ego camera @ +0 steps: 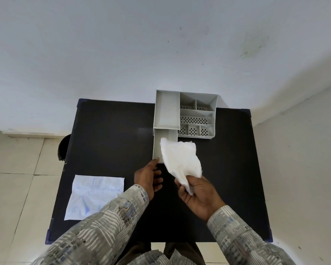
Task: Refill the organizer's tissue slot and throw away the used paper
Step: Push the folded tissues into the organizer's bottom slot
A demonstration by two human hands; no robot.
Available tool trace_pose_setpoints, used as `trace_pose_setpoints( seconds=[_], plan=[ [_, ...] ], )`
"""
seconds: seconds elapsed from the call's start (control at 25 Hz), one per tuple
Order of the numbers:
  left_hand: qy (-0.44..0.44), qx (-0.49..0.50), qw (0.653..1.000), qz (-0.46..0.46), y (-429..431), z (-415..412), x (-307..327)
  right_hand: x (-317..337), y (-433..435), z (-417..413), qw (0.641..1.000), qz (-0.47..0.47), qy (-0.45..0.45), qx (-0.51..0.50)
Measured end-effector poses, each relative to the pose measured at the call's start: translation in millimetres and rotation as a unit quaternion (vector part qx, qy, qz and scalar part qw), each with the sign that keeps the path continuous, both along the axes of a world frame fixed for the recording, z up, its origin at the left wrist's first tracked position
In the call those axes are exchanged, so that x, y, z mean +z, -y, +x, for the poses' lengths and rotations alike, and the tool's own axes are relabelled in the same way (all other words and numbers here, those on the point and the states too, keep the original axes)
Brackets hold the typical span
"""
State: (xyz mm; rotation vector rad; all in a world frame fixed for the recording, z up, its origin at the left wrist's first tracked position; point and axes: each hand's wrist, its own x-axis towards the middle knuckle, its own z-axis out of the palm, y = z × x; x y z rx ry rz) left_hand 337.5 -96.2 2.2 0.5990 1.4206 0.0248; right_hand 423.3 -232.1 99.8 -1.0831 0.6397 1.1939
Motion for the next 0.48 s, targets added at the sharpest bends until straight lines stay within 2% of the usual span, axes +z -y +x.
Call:
trace_pose_setpoints(
  seconds=[0.08,0.16,0.24,0.28,0.36,0.4,0.48],
  plan=[
    [0.010,0.006,1.000,0.002,0.7,-5.9,23.6,-0.9,-8.3,1.0,1.000,-0.001,0.012,0.012],
    [0.075,-0.015,0.997,0.031,-2.1,-10.7,51.0,-2.5,-18.1,2.0,0.998,-0.004,0.044,0.044],
    [0.114,-0.071,0.983,0.125,-8.4,-14.1,71.7,-2.7,-27.8,3.1,0.988,-0.022,0.101,0.110],
    [0.089,-0.124,0.967,0.202,-14.0,-15.6,74.8,-3.1,-31.7,3.5,0.976,-0.041,0.141,0.163],
    [-0.012,-0.250,0.904,0.347,-25.6,-17.1,73.6,-7.4,-36.5,4.3,0.928,-0.104,0.240,0.264],
    [-0.055,-0.293,0.870,0.393,-29.9,-16.3,73.6,-11.0,-37.0,4.4,0.893,-0.140,0.304,0.300],
    [-0.073,-0.321,0.837,0.438,-33.6,-13.3,75.0,-19.7,-33.0,4.5,0.791,-0.195,0.456,0.359]
  ],
)
